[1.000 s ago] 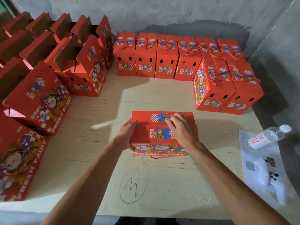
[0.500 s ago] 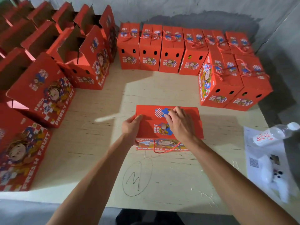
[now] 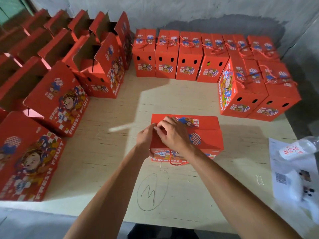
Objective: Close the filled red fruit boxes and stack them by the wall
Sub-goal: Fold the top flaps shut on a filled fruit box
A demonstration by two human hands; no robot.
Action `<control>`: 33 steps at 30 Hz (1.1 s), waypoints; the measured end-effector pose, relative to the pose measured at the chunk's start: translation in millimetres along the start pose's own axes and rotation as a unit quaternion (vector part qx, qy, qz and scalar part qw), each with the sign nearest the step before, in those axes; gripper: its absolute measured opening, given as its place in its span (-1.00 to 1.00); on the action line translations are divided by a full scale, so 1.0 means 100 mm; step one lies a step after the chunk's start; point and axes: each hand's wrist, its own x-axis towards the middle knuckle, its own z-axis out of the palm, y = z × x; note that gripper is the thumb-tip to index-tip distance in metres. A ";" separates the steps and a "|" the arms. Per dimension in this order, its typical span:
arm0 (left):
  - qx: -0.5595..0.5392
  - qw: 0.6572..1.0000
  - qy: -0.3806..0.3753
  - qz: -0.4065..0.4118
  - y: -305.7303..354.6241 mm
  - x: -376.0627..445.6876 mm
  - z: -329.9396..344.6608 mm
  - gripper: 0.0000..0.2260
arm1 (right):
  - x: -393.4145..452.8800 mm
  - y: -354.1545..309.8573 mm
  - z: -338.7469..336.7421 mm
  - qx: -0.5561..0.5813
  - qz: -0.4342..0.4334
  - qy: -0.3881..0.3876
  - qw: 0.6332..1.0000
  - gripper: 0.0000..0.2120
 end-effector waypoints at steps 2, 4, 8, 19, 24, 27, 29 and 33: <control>0.000 0.999 -0.018 -0.030 0.08 0.03 -0.04 -0.68 | 0.02 0.02 -0.03 0.010 0.002 -0.022 1.000 -0.74; 0.010 0.999 -0.014 -0.048 0.14 0.06 -0.05 -0.65 | 0.08 0.01 -0.06 0.011 0.002 -0.051 0.999 -0.72; 0.022 0.998 0.003 -0.053 0.21 0.06 -0.02 -0.56 | 0.13 -0.02 -0.11 -0.002 -0.020 -0.089 0.996 -0.73; 0.042 0.996 -0.037 0.076 -0.16 -0.17 0.02 -0.41 | -0.04 -0.06 -0.06 0.034 -0.014 -0.014 0.999 -0.84; 0.047 0.993 -0.056 0.089 -0.16 -0.04 0.00 -0.65 | -0.22 0.47 -0.31 0.078 -0.012 0.002 0.997 -0.92; 0.036 0.996 -0.037 0.068 -0.13 -0.03 0.03 -0.69 | -0.38 0.70 -0.47 0.043 -0.064 0.005 0.997 -0.89; 0.018 0.996 -0.007 0.085 -0.12 -0.02 0.07 -0.66 | -0.39 0.73 -0.50 -0.022 -0.076 0.041 0.996 -0.86; 0.131 0.953 0.098 0.255 -0.17 0.01 0.20 -0.52 | -0.45 0.77 -0.54 0.008 0.002 0.049 0.999 -0.75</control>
